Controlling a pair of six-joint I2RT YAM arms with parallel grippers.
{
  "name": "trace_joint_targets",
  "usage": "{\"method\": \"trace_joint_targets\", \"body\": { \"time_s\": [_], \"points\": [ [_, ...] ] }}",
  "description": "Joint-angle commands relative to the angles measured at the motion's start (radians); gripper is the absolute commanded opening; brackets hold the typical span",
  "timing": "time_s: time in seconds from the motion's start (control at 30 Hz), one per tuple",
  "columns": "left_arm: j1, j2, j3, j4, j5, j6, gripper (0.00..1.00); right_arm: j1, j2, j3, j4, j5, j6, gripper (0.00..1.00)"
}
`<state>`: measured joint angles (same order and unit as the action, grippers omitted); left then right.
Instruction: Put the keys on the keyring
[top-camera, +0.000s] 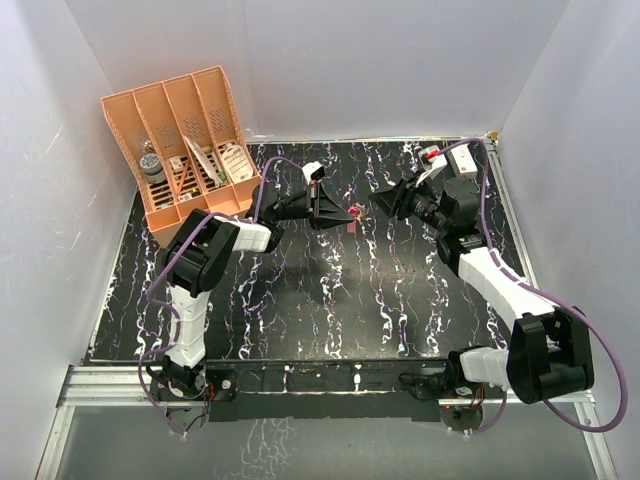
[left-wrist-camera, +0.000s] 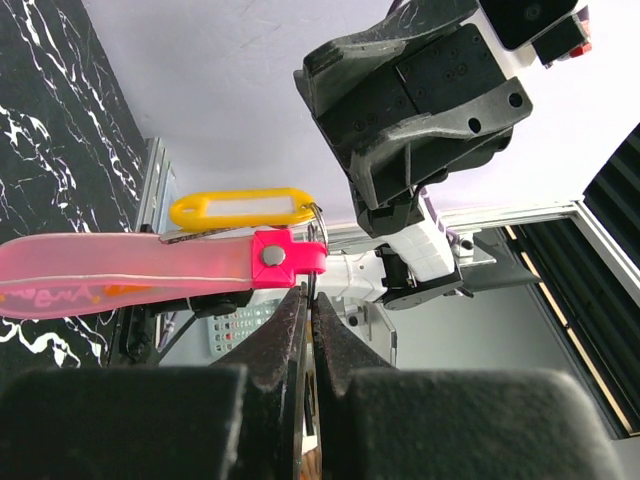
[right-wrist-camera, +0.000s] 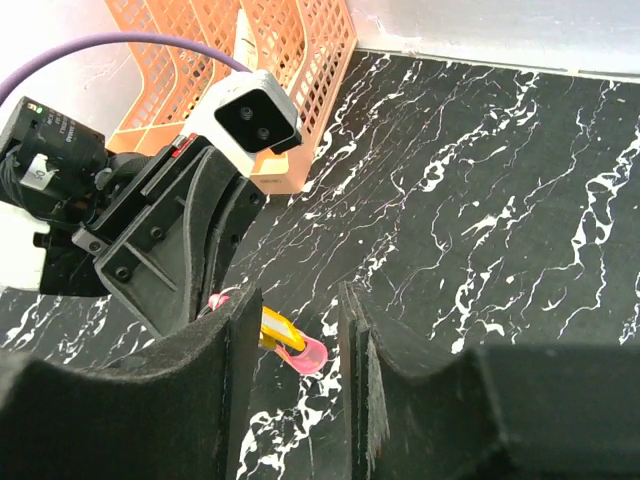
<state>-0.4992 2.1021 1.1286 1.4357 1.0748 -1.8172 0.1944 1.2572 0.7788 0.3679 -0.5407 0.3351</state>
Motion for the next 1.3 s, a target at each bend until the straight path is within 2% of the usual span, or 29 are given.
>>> {"method": "trace_joint_targets", "body": {
  "time_s": [0.0,0.27,0.57,0.83,1.27],
  "points": [
    [0.004,-0.014,0.043,0.35,0.049,-0.006,0.0,0.0,-0.064,0.02,-0.014,0.022,0.049,0.35],
    [0.005,-0.02,0.033,0.35,0.051,-0.008,0.0,0.0,-0.071,-0.01,0.011,-0.086,0.03,0.37],
    [0.013,-0.014,0.058,0.35,0.032,-0.036,0.0,0.002,-0.134,-0.079,0.001,-0.103,-0.03,0.4],
    [0.014,-0.018,0.066,0.35,0.027,-0.057,0.0,0.005,-0.125,-0.108,0.017,-0.111,-0.077,0.43],
    [0.009,-0.039,0.047,0.351,0.022,-0.069,0.0,0.026,-0.074,-0.145,0.177,-0.147,-0.095,0.44]
  ]
}}
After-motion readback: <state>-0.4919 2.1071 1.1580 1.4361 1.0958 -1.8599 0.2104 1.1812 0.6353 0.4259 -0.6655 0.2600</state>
